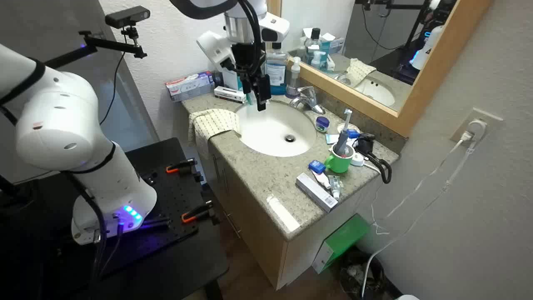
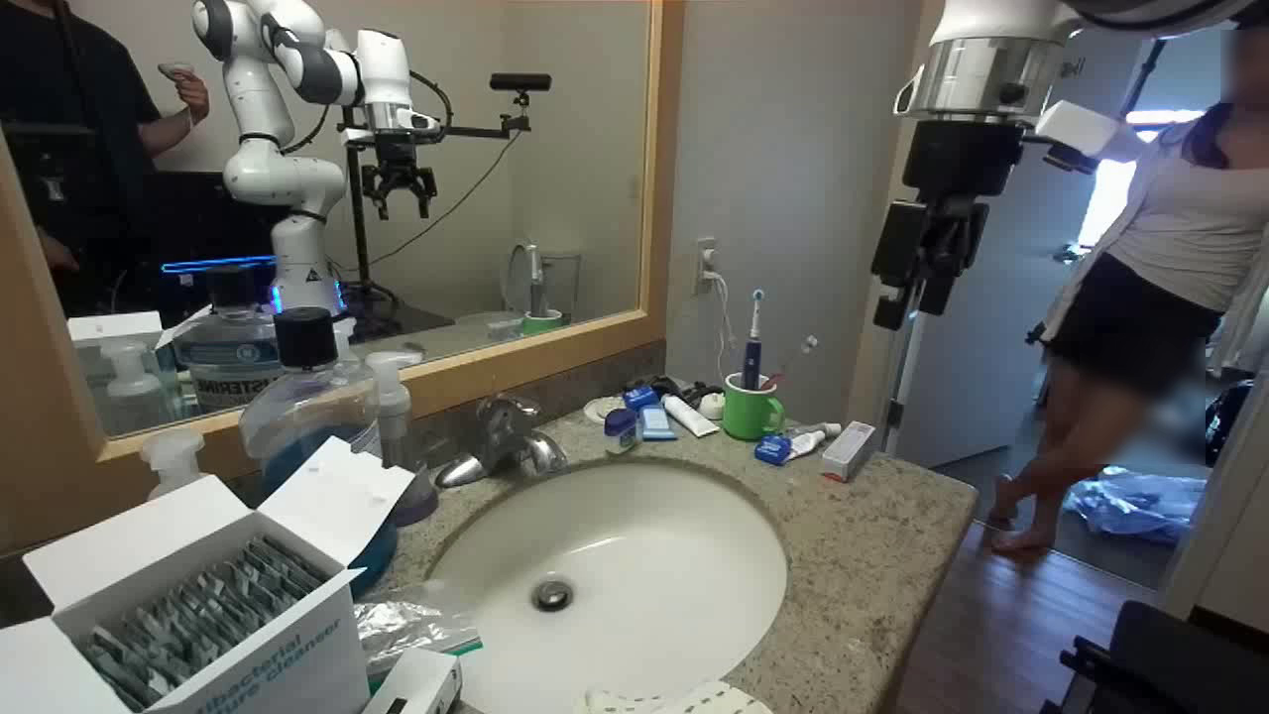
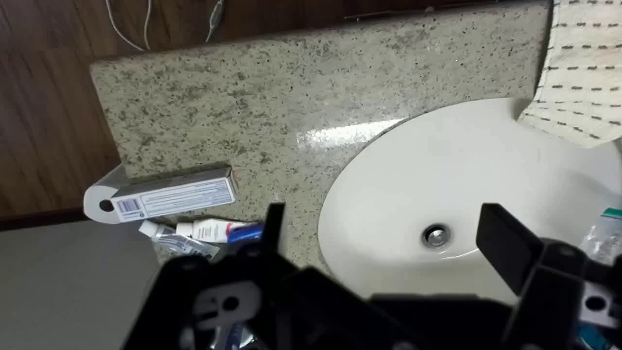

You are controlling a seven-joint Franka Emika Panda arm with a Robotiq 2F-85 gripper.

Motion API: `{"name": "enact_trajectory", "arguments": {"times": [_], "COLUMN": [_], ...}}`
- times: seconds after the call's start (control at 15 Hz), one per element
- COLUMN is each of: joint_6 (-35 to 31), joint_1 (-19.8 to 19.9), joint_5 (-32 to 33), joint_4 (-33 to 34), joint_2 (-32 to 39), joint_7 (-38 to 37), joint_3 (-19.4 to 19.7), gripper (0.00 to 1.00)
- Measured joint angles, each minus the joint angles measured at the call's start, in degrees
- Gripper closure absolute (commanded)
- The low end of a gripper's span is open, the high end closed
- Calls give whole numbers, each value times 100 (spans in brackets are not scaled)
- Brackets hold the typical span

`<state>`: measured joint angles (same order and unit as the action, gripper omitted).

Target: Put the Vaseline inside the sink

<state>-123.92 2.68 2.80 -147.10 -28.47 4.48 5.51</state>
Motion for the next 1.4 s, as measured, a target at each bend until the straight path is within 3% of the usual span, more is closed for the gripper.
{"name": "enact_trajectory", "arguments": {"times": [0.2, 0.47, 0.87, 1.2, 1.4], "joint_6": [25, 453, 904, 772, 65], "joint_1": [2, -4, -72, -111, -189], "joint_5": [-14, -228, -1222, -1984, -2134], "joint_4": [11, 270, 943, 1412, 1545], "joint_2": [16, 367, 1235, 1911, 2223], "joint_7": [-93, -1236, -2683, -3923, -4796], "joint_3": [-16, -304, -658, -768, -839], "gripper": [0, 0, 0, 0, 0]}}
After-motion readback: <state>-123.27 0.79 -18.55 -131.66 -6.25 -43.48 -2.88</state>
